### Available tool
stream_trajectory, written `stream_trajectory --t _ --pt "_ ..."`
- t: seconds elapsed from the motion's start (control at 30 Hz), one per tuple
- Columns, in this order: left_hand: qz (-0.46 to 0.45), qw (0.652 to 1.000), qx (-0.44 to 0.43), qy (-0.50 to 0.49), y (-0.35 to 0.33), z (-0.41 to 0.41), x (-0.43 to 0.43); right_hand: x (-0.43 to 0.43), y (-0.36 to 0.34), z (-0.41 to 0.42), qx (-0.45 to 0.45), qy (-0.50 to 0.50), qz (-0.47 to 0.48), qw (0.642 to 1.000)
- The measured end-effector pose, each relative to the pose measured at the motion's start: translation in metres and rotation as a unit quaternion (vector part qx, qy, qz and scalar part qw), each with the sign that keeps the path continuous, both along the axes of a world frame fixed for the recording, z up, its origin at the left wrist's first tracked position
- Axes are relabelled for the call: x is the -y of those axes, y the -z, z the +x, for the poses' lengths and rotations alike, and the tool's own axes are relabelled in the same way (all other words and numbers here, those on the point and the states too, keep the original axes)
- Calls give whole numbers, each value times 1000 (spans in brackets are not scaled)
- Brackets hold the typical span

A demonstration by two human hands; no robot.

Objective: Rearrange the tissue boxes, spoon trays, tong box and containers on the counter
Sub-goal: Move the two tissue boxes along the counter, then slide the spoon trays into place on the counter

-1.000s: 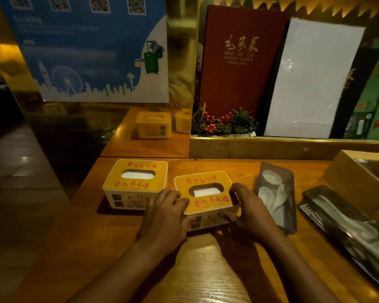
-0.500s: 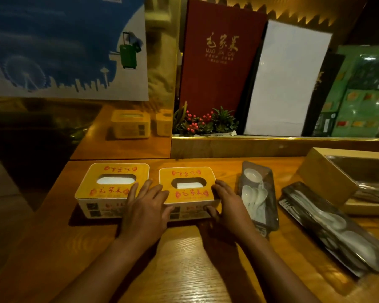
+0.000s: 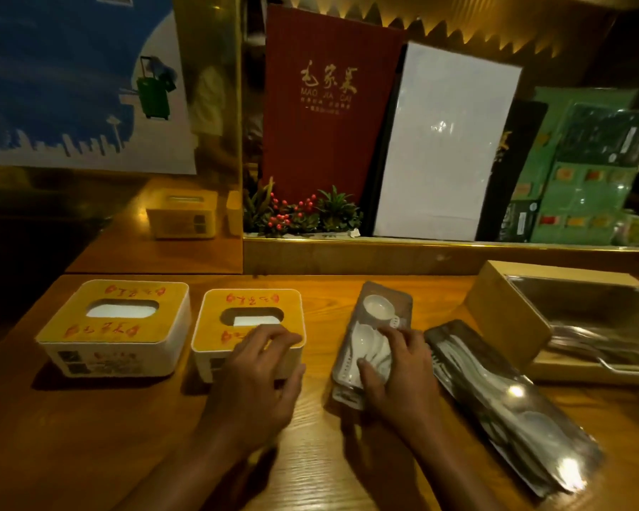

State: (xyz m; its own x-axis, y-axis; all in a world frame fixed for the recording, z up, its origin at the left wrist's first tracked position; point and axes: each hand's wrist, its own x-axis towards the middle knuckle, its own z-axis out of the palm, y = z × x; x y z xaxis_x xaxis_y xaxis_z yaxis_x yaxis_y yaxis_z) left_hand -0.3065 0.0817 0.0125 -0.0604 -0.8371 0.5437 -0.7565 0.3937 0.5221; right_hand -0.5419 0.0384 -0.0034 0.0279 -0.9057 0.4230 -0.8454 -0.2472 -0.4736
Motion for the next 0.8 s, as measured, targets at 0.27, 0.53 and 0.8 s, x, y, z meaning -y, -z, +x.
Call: stream_trajectory --t 0.27,0.53,0.8 --pt "175 971 -160 29 40 -93 16 3 32 -61 2 -83 128 988" --pt "157 965 -190 -85 54 -120 4 35 35 -77 68 -251 132 956" --pt "142 966 -161 -144 53 -130 0 42 26 -82 146 -314 220 912"
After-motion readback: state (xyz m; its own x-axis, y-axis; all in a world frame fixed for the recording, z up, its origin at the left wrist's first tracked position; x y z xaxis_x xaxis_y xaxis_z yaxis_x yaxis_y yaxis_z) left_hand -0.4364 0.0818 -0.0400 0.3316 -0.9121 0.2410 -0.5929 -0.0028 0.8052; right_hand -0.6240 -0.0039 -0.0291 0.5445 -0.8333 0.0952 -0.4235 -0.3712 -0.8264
